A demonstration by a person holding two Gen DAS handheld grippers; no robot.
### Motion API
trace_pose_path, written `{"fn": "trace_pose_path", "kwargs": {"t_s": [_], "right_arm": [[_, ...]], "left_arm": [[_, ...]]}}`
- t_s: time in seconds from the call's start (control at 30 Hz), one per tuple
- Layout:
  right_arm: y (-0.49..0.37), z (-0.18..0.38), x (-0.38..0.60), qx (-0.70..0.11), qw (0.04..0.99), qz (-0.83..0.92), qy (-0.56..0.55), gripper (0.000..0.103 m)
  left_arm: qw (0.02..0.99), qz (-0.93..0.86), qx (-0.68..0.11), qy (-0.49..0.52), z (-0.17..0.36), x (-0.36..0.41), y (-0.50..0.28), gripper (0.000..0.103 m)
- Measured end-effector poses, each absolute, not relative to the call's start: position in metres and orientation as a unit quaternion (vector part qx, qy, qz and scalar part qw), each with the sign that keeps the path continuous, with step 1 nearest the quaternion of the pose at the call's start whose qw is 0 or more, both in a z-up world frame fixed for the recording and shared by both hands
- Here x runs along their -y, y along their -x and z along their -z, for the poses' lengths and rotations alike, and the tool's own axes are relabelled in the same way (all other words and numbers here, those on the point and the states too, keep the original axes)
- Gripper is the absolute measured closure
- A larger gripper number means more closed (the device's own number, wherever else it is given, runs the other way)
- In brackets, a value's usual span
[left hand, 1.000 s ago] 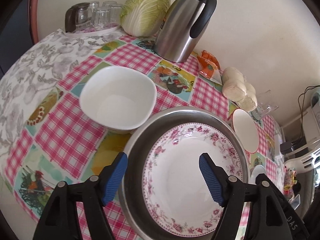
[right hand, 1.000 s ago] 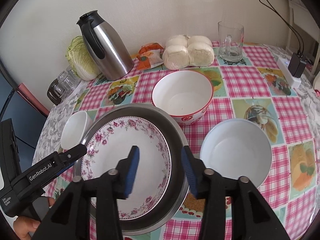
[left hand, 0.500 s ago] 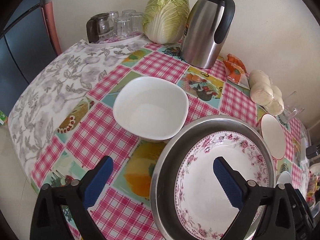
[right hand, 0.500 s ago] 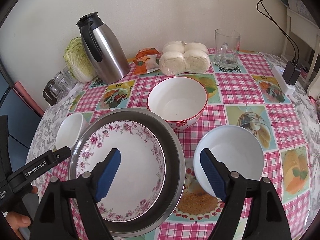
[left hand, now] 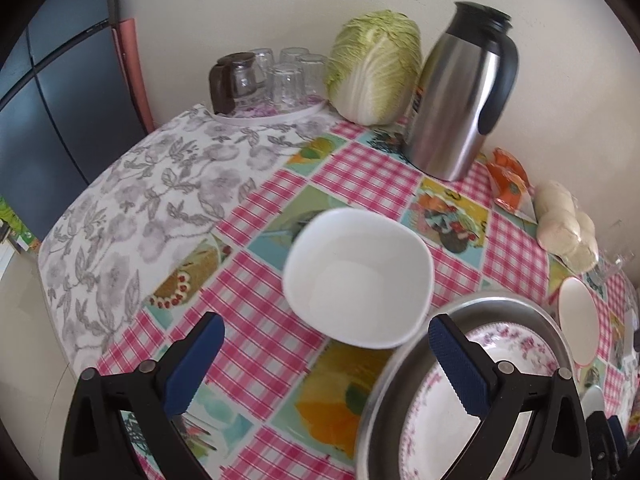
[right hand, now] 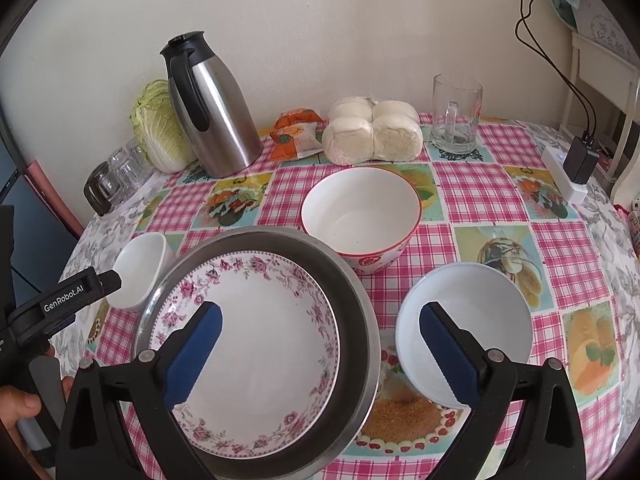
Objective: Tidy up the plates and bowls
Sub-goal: 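Move both grippers to the rim of the red-rimmed white bowl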
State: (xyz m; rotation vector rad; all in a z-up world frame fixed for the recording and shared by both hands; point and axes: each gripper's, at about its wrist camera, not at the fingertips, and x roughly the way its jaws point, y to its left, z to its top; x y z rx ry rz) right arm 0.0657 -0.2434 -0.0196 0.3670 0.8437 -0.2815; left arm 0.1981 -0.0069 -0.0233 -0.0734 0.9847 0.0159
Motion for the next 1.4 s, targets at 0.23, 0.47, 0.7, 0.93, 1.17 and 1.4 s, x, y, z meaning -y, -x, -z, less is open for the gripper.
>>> {"fn": "trace_pose_path", "kwargs": {"t_s": [0.23, 0.47, 0.7, 0.93, 1.17, 1.4], "right_arm": [[-0.067, 0.011, 0.237, -0.379, 0.900, 0.137, -0.164, 0.004], [-0.087, 0.003, 0.241, -0.405, 0.887, 0.136, -0.178, 0.004], [-0.118, -0.018, 0.229, -0.445, 0.874, 0.118, -0.154, 0.004], [-0.158, -0.029, 0.200, -0.480, 0.865, 0.090, -0.119, 0.004], [-0.199, -0.005, 0.158, -0.512, 0.851, 0.066, -0.099, 0.004], [-0.222, 0.020, 0.139, -0.529, 0.839, 0.066, -0.104, 0.007]], "left_arm": [[0.888, -0.029, -0.457, 0.050, 0.024, -0.016, -0.213, 0.000], [0.888, -0.037, -0.452, 0.079, 0.030, -0.033, -0.226, 0.000], [0.884, -0.034, -0.453, 0.108, 0.037, -0.047, -0.237, 0.000], [0.864, -0.003, -0.482, 0.147, 0.050, -0.057, -0.249, 0.000], [0.849, 0.009, -0.500, 0.172, 0.065, -0.063, -0.255, 0.002], [0.833, 0.013, -0.514, 0.205, 0.080, -0.078, -0.259, 0.006]]}}
